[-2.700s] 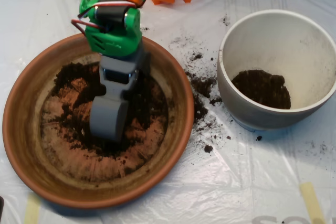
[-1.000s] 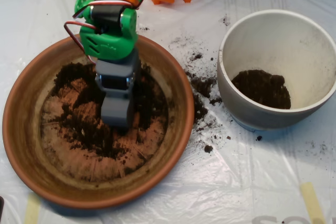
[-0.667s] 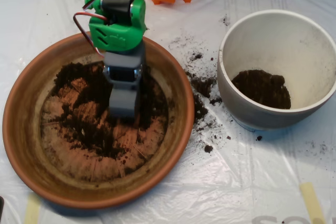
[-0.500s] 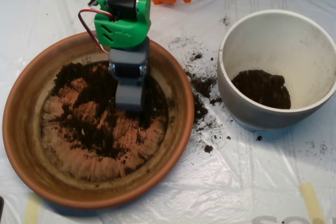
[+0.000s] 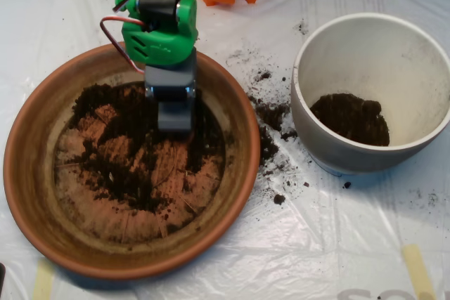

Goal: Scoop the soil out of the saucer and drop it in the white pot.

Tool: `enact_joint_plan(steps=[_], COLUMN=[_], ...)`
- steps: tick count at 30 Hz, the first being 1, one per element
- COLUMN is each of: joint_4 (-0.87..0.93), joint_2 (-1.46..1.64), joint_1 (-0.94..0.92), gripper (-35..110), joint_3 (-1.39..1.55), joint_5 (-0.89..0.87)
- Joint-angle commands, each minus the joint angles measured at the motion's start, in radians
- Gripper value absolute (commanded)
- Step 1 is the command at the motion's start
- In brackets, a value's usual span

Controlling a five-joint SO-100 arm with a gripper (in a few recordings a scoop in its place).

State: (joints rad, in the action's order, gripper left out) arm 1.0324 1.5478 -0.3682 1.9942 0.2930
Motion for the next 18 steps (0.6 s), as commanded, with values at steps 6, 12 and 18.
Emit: enact_joint_plan(steps=[6,12,18], joint_4=[0.146,0.328,0.531], joint_2=[0.187,0.334,0.331], joint_1=[0.054,0.156,0.230], gripper=[0,0,0], joint_3=[-0.091,-0.224,-0.518], joint_5=[-0.028,-0.095,-0.137])
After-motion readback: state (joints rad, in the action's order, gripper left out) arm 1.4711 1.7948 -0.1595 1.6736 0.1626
